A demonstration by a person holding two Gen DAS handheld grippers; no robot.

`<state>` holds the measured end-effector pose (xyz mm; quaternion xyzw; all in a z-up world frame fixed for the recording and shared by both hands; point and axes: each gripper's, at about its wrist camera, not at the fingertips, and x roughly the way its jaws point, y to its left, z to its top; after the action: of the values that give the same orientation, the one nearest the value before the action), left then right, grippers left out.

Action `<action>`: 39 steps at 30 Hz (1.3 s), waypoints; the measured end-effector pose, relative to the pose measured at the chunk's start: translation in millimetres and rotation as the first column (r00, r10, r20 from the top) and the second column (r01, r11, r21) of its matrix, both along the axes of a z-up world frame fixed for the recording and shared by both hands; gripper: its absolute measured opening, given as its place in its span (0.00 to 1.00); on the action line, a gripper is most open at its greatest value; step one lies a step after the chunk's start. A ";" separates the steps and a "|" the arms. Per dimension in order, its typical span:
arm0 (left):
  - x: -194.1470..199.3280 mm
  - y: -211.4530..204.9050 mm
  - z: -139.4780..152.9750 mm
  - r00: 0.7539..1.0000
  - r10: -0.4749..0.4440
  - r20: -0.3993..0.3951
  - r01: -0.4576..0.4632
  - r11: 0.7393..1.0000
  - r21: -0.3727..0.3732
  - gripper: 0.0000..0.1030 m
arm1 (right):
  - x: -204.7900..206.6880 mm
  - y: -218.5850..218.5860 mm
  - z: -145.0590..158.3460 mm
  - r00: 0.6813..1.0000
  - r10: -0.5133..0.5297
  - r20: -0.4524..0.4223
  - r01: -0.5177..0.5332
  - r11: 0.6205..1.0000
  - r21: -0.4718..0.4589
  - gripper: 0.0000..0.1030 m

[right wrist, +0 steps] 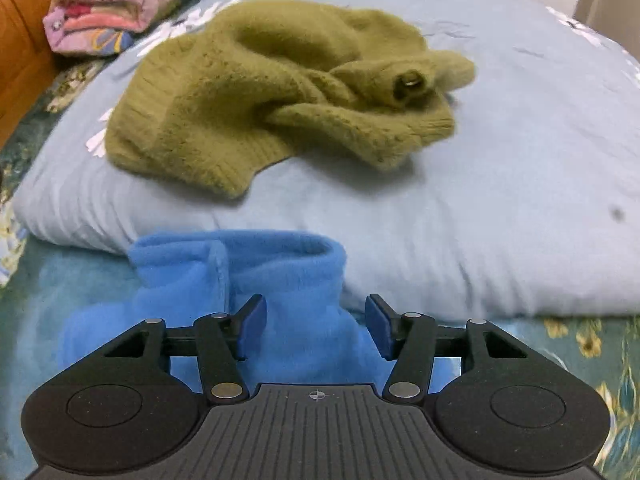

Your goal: Fold clothes

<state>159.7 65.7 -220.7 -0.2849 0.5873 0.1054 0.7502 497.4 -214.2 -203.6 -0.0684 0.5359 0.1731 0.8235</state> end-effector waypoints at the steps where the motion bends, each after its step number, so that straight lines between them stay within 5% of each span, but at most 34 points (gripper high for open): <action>1: -0.4 0.9 0.4 1.000 0.003 -0.004 -0.003 1.000 -0.001 0.64 | 1.1 2.1 -1.1 1.000 0.012 -0.007 -0.012 1.000 -0.005 0.37; 2: 0.6 0.4 0.8 1.000 0.005 -0.005 -0.005 1.000 -0.001 0.64 | 1.9 3.7 -2.3 1.000 0.024 -0.015 -0.025 1.000 -0.011 0.18; 3: 2.0 -0.4 1.1 1.000 0.006 -0.006 -0.006 1.000 -0.001 0.64 | 3.2 4.4 -2.4 0.999 0.035 -0.019 -0.035 0.999 -0.007 0.11; 7: 7.5 -3.5 2.7 1.000 0.011 -0.009 -0.011 1.000 0.001 0.64 | 24.9 -5.6 9.8 0.997 -0.071 0.041 0.069 0.996 0.054 0.07; 10: 10.4 -7.7 2.0 1.000 0.014 -0.015 -0.014 1.000 0.003 0.65 | 46.2 -18.3 3.1 0.984 -0.174 -0.044 0.179 0.976 0.125 0.07; 13: 11.7 -11.0 1.1 1.000 0.016 -0.022 -0.016 1.000 0.003 0.65 | 40.5 -12.4 2.6 0.993 -0.112 -0.029 0.114 0.989 0.094 0.12; 21: 10.6 -27.5 1.4 0.999 -0.021 -0.034 0.022 1.000 0.012 0.65 | -16.0 -56.9 38.5 0.992 -0.127 -0.012 0.127 0.975 0.182 0.40; 27: 21.7 -29.1 15.3 0.995 -0.096 0.020 0.094 0.993 0.069 0.65 | -108.7 -109.7 27.9 0.990 -0.084 -0.110 0.089 0.995 0.042 0.41; 29: 39.8 -24.0 21.4 0.989 -0.133 0.058 0.128 0.988 0.082 0.65 | -128.7 -124.5 17.9 0.984 -0.081 -0.157 0.084 0.996 0.016 0.52; 36: 162.1 -12.6 37.2 0.937 -0.284 0.205 0.253 0.953 0.164 0.68 | -69.1 -105.9 14.6 0.997 -0.043 -0.067 0.048 0.997 0.062 0.54; 39: 214.9 -16.5 41.8 0.916 -0.303 0.263 0.271 0.950 0.152 0.69 | -31.0 -82.3 20.1 1.000 -0.014 -0.020 0.016 0.996 0.087 0.64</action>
<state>374.6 49.2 -178.9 -0.1648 0.5025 -0.0148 0.8486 466.4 -296.5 -183.5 -0.0269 0.5365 0.1909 0.8216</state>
